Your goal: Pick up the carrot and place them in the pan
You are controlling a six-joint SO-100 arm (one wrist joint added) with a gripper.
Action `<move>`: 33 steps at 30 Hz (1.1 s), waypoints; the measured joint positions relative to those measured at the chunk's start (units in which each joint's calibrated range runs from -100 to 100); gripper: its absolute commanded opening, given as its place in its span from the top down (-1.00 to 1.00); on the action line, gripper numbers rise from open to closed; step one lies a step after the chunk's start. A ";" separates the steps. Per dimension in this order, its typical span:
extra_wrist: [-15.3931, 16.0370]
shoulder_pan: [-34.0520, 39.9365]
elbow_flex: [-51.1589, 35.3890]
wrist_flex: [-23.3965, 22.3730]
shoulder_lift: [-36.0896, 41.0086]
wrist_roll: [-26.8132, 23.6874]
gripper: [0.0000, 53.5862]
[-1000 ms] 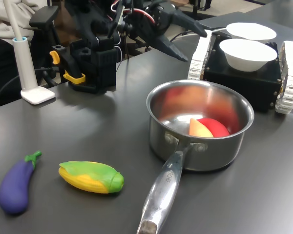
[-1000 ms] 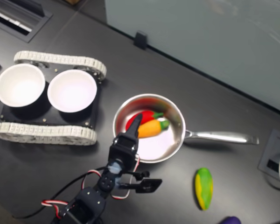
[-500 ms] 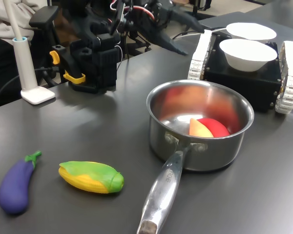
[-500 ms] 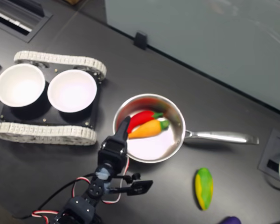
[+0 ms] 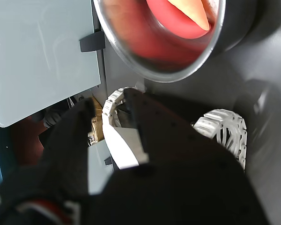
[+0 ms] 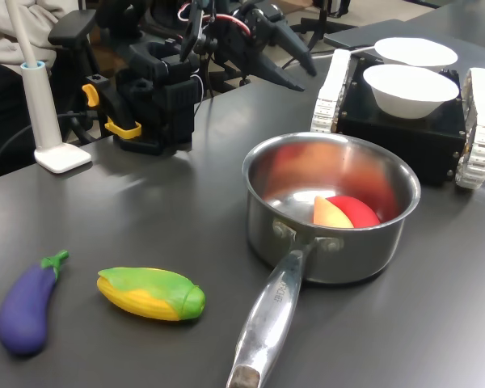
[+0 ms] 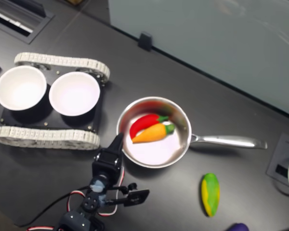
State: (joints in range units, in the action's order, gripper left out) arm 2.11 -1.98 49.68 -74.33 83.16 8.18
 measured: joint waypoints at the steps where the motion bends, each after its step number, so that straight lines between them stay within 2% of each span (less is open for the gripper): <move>1: 0.00 0.00 0.00 -0.34 0.51 0.00 0.97; 15: -0.09 -0.66 5.61 -6.88 11.11 0.39 0.99; 33: -0.18 -6.60 19.73 -6.46 11.70 1.27 0.99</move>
State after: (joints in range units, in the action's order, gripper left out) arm 1.93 -8.58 69.41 -80.79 94.87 9.45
